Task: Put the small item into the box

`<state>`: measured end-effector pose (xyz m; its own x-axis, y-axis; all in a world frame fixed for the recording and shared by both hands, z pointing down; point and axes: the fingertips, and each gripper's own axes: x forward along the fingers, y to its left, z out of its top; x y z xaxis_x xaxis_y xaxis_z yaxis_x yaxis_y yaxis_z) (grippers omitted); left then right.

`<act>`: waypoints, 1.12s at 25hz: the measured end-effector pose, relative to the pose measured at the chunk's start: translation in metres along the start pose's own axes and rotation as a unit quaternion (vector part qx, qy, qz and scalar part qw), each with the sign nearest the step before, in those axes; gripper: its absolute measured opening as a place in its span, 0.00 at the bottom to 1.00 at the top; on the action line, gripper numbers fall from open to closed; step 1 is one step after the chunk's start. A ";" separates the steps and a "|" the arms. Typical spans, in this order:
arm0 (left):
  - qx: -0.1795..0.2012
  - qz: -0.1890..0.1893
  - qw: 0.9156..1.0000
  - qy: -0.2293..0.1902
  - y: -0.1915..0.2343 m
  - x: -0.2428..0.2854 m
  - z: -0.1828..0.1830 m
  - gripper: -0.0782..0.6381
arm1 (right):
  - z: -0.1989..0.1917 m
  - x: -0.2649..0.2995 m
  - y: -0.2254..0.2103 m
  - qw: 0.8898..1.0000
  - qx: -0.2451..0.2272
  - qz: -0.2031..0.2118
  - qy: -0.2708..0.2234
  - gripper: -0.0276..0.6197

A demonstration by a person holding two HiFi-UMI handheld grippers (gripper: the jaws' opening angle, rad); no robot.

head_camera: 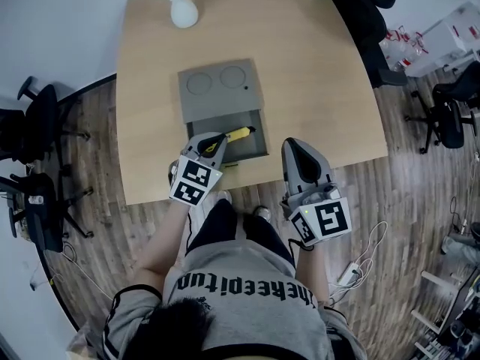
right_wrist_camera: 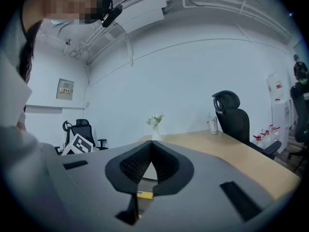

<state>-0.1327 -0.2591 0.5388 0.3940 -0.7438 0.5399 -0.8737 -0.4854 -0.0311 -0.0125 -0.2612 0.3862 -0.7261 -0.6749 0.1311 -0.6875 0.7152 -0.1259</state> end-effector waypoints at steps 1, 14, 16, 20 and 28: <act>-0.002 0.004 1.000 -0.006 0.000 -0.003 0.002 0.13 | 0.000 -0.001 0.001 1.000 -0.001 0.004 0.000 0.05; -0.037 0.055 0.994 -0.086 -0.018 -0.053 0.029 0.13 | 0.006 -0.011 0.024 0.998 -0.018 0.067 -0.004 0.05; -0.041 0.066 0.992 -0.096 -0.021 -0.062 0.033 0.13 | 0.006 -0.013 0.029 0.997 -0.021 0.079 -0.004 0.05; -0.044 0.088 0.989 -0.109 -0.027 -0.079 0.037 0.13 | 0.007 -0.019 0.038 0.994 -0.028 0.101 -0.004 0.05; -0.064 0.127 0.980 -0.140 -0.042 -0.110 0.046 0.13 | 0.013 -0.034 0.050 0.989 -0.040 0.139 -0.011 0.05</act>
<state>-0.1264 -0.1780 0.4415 0.2068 -0.9387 0.2758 -0.9752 -0.2204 -0.0187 -0.0226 -0.2051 0.3631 -0.8874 -0.4538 0.0811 -0.4594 0.8850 -0.0752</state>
